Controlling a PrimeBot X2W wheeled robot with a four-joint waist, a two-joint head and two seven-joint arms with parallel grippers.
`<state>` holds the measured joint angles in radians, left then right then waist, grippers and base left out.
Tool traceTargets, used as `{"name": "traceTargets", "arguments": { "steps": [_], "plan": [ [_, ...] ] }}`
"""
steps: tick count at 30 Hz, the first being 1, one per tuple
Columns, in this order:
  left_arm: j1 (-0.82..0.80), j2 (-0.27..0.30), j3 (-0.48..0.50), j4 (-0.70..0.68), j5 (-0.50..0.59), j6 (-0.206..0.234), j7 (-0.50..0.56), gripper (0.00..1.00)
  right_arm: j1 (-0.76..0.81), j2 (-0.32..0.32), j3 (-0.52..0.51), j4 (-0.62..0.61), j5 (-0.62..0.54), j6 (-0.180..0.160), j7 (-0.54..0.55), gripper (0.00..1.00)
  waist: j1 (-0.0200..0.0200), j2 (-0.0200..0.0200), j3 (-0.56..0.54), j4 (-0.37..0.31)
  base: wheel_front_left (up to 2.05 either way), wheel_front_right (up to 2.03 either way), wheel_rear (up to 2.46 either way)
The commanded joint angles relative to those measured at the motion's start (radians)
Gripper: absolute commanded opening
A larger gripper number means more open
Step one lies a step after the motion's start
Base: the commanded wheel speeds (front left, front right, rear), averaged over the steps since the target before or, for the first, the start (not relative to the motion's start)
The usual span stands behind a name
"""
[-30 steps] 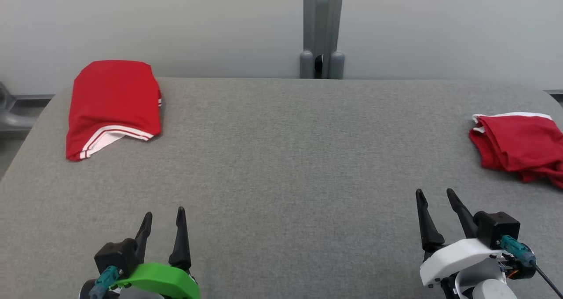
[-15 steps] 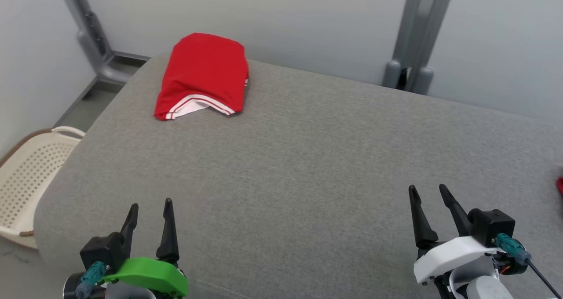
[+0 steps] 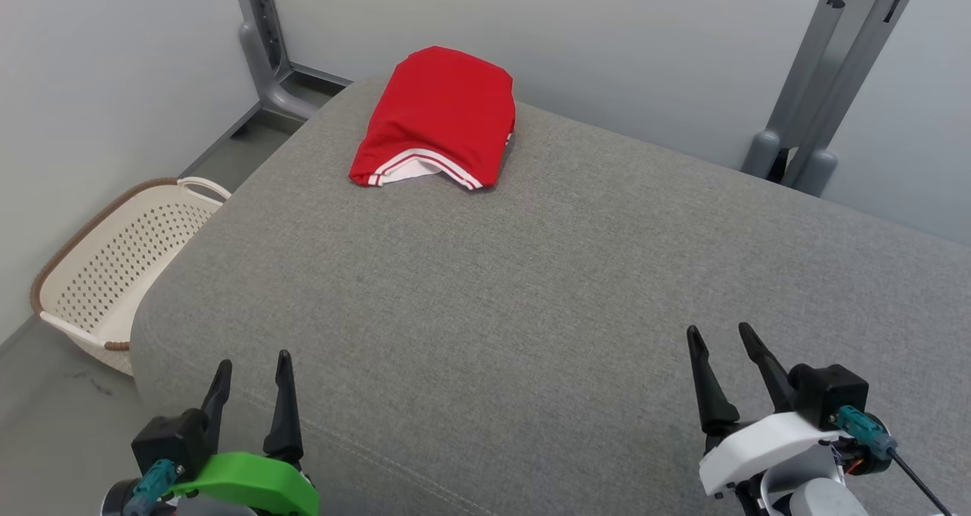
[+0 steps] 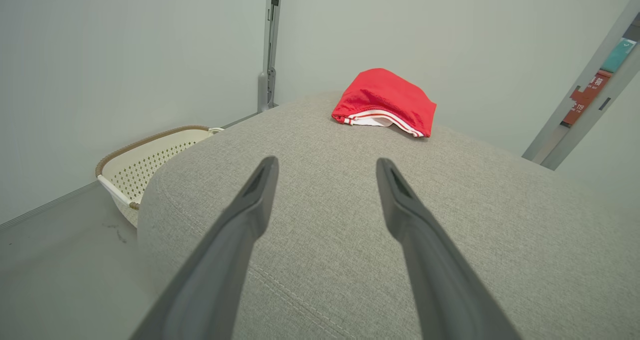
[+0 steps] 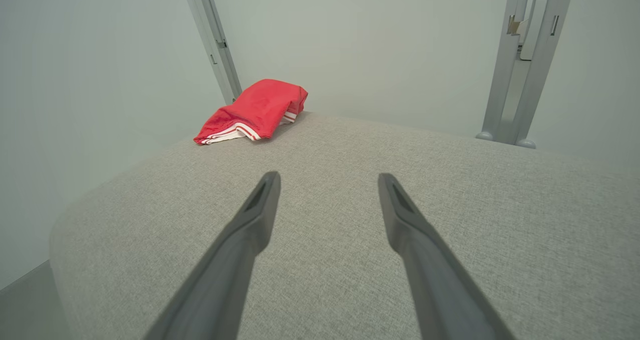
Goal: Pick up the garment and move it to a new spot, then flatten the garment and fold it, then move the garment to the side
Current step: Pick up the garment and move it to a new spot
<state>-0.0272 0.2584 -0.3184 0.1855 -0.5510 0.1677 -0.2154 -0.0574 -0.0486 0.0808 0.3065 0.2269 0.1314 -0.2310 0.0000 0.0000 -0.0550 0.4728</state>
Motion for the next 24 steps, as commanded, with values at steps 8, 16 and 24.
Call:
{"name": "traceTargets", "arguments": {
  "steps": [8,16,24],
  "plan": [
    [-0.002,0.022,0.011,-0.023,-0.002,0.009,0.001,1.00,-0.020,-0.004,0.011,-0.030,-0.023,-0.001,0.006,1.00,0.0000,0.0000,0.041,-0.041,0.00,0.00,0.00],
    [-0.215,0.093,0.090,-0.132,-0.050,-0.039,0.058,1.00,-0.101,-0.004,0.011,-0.126,-0.095,-0.001,0.065,1.00,0.0000,0.0000,0.183,-0.133,0.00,0.00,0.00],
    [-0.674,0.261,0.141,-0.093,-0.032,-0.106,0.247,1.00,-0.250,-0.004,0.014,-0.264,-0.195,-0.001,0.140,1.00,0.0000,0.0000,0.381,-0.261,0.00,0.00,0.00]
  ]
}}
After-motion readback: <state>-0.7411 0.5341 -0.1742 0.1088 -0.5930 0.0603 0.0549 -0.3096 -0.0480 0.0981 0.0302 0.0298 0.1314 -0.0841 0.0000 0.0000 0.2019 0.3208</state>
